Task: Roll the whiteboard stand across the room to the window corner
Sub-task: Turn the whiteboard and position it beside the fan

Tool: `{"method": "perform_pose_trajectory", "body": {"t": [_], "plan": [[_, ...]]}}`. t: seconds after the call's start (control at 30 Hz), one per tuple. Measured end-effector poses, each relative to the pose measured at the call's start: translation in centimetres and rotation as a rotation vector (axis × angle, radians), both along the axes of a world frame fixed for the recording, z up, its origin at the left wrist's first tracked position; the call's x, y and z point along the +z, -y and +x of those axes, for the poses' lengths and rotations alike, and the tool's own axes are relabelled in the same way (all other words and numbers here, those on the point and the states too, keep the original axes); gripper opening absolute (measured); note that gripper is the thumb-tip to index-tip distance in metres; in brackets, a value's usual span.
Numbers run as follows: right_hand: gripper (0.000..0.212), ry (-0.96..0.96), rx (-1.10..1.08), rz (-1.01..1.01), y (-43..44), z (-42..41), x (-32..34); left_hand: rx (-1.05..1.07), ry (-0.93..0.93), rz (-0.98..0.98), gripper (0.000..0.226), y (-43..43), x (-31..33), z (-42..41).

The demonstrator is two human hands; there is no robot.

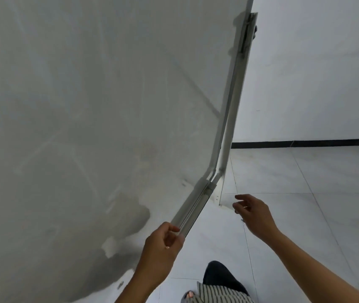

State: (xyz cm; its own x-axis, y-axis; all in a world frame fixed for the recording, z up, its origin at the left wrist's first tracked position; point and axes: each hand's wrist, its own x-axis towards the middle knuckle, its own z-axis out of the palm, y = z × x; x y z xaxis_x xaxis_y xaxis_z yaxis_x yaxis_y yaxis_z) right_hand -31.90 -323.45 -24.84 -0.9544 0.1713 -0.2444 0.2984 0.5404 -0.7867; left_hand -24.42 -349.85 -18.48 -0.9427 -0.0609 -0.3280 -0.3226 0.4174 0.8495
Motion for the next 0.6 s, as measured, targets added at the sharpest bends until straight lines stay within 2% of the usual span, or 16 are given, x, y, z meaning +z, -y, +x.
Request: {"method": "perform_pose_trajectory", "body": {"t": [0.17, 0.33, 0.43, 0.6], "plan": [[0.030, -0.017, 0.020, -0.013, -3.5, -9.0, 0.7, -0.006, 0.023, -0.037, 0.005, -3.6, 0.2, -5.1], [0.051, -0.210, 0.085, 0.019, -5.5, -20.1, 4.1, 0.058, 0.012, -0.036, 0.014, -8.5, 0.9, -11.7], [0.048, -0.341, 0.274, 0.029, -7.4, -26.6, 6.1, 0.121, -0.012, -0.015, 0.007, -13.0, 1.4, -16.9], [0.031, -0.367, 0.632, 0.135, -10.6, -32.4, 8.0, 0.317, -0.046, 0.015, 0.007, -19.0, 4.0, -23.7]]}}
